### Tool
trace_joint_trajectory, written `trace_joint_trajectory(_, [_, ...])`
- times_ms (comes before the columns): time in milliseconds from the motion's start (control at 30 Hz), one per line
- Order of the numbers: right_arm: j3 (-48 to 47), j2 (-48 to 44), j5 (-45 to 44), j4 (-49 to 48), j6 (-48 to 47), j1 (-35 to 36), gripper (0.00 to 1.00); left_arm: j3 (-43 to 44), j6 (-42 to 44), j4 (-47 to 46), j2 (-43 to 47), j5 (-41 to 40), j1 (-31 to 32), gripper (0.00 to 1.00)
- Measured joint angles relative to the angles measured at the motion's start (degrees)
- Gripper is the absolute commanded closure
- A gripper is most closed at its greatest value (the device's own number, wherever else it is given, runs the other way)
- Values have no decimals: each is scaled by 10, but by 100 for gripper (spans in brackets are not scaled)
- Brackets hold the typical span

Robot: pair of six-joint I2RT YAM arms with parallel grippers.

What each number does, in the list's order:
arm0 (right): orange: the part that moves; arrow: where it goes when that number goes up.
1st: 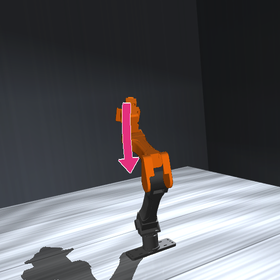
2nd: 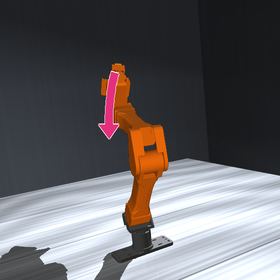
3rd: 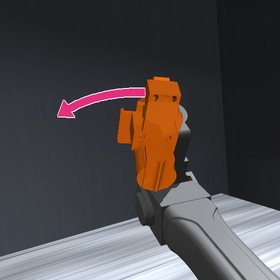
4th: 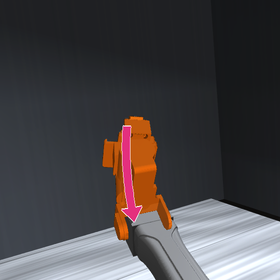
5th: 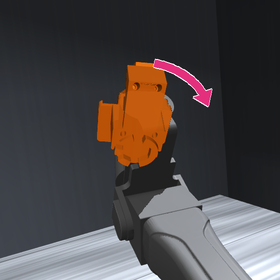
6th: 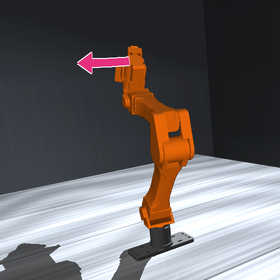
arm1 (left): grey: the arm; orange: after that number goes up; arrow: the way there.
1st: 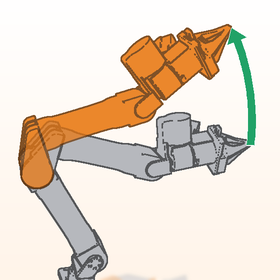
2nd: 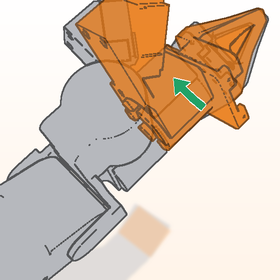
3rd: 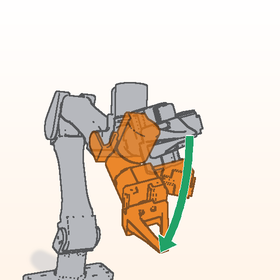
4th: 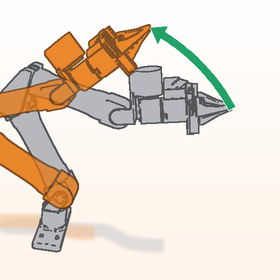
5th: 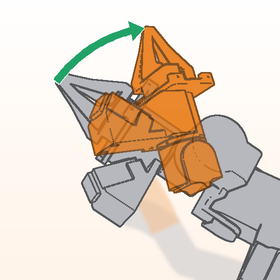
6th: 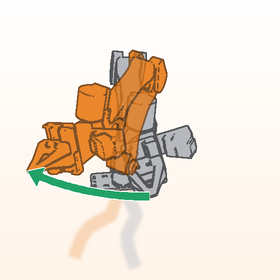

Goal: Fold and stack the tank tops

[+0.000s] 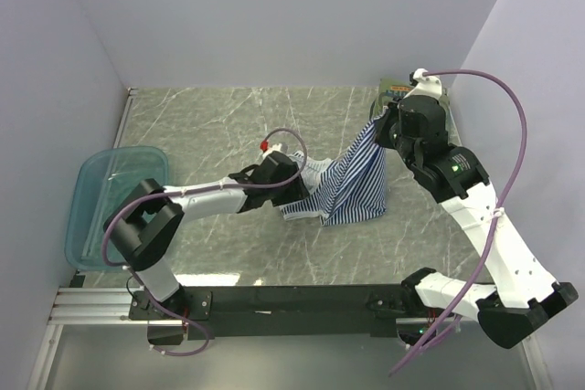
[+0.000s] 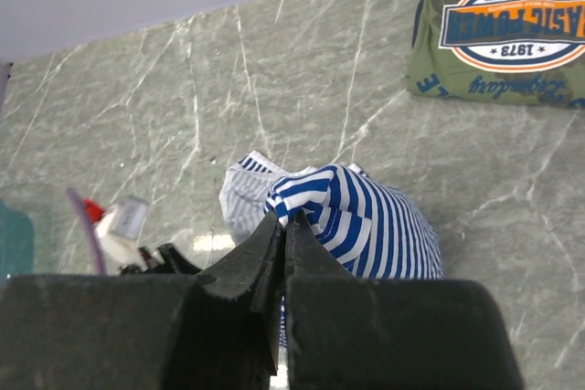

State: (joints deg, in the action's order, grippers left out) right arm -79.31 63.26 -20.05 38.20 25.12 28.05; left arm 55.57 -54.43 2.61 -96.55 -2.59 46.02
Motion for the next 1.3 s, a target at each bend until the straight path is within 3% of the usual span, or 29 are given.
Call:
trace_joint_trajectory(233, [10, -5, -3, -1, -6, -9, 100, -54, -46, 45, 55, -85, 14, 39])
trace_joint_trajectory(533, [33, -16, -2, -3, -6, -14, 100, -64, -72, 60, 26, -115, 38, 41])
trace_joint_trajectory(567, [35, -17, -2, -5, -6, -14, 100, -58, -73, 57, 17, -120, 39, 45])
trace_joint_trajectory(600, [36, -18, -1, -4, -6, -15, 100, -49, -73, 54, 7, -124, 40, 60])
trace_joint_trajectory(667, [36, -21, 0, -4, -6, -15, 100, -28, -70, 55, -17, -132, 40, 75])
trace_joint_trajectory(700, [36, -22, 1, -4, -6, -15, 100, -16, -70, 56, -29, -140, 39, 92])
trace_joint_trajectory(733, [36, -24, 2, -3, -6, -15, 100, -5, -69, 60, -36, -146, 39, 99])
trace_joint_trajectory(867, [36, -36, 16, 4, -6, -15, 100, 8, -60, 111, -29, -184, 37, 99])
trace_joint_trajectory(967, [37, -52, 38, 9, -7, -16, 100, 21, -49, 186, 37, -226, 32, 99])
trace_joint_trajectory(1067, [47, -81, 78, 12, -8, -16, 100, 66, -33, 254, 158, -277, 27, 100])
trace_joint_trajectory(1200, [67, -134, 137, 16, -8, -16, 100, 190, 9, 295, 330, -336, 24, 99])
trace_joint_trajectory(1300, [83, -170, 184, 12, -6, -11, 100, 280, 52, 303, 408, -374, 24, 99])
